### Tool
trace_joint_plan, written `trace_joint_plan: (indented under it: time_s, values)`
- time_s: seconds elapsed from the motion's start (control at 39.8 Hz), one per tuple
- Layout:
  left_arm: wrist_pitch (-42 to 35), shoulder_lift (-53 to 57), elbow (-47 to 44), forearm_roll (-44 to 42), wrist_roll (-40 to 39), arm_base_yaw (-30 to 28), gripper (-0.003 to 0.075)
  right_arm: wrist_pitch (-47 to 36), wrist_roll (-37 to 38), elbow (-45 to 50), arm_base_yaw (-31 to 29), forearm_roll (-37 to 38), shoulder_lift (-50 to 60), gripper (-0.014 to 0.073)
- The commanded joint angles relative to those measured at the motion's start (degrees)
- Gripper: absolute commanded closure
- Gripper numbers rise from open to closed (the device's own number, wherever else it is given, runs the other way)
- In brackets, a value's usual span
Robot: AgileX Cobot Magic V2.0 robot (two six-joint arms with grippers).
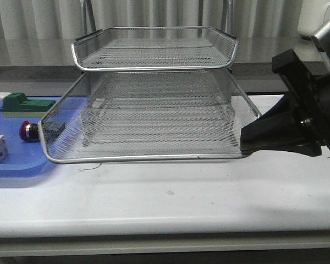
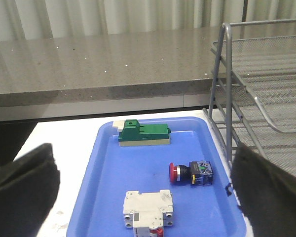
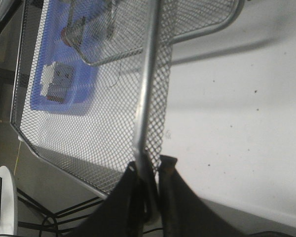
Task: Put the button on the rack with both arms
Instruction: 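Pull the middle wire tray outward with the right gripper, then release the tray and withdraw the right gripper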
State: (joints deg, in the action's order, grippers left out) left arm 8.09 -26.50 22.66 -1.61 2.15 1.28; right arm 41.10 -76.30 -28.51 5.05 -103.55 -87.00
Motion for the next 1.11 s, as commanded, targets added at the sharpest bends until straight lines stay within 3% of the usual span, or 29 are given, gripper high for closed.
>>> trace_joint_plan:
  time_s: [0.0,0.23,0.5,0.58,0.7,0.8,1.08]
  values:
    - [-4.6,-0.7,2.1,0.4,-0.7,-0.1,0.005,3.1,-0.7,0.4,0.0,-0.9,2.0,0.0571]
    - [-4.6,-0.7,2.1,0.4,-0.7,-0.1,0.005,3.3,-2.3,0.4,0.0,-2.5,2.0,0.0526]
    - [-4.6,-0.7,2.1,0.4,-0.7,-0.1,0.005,2.9,-3.3,0.4,-0.8,-3.6,4.5,0.0085]
    - [-4.6,-0.7,2.1,0.4,-0.7,-0.1,0.005,1.1,-3.3,0.4,-2.8,-2.3,7.0,0.003]
    - [-4.6,-0.7,2.1,0.4,-0.7,-0.1,0.005,0.7,-3.1,-0.1,-7.7,0.4,12.1,0.005]
    - [-4.6,-0.7,2.1,0.4,-0.7,-0.1,0.005,-0.7,-1.0,-1.9,-9.0,3.8,15.9,0.0125]
    - [-4.6,-0.7,2.1,0.4,-0.7,-0.1,0.005,-7.2,17.9,-13.0,-9.0,31.4,24.2,0.0431]
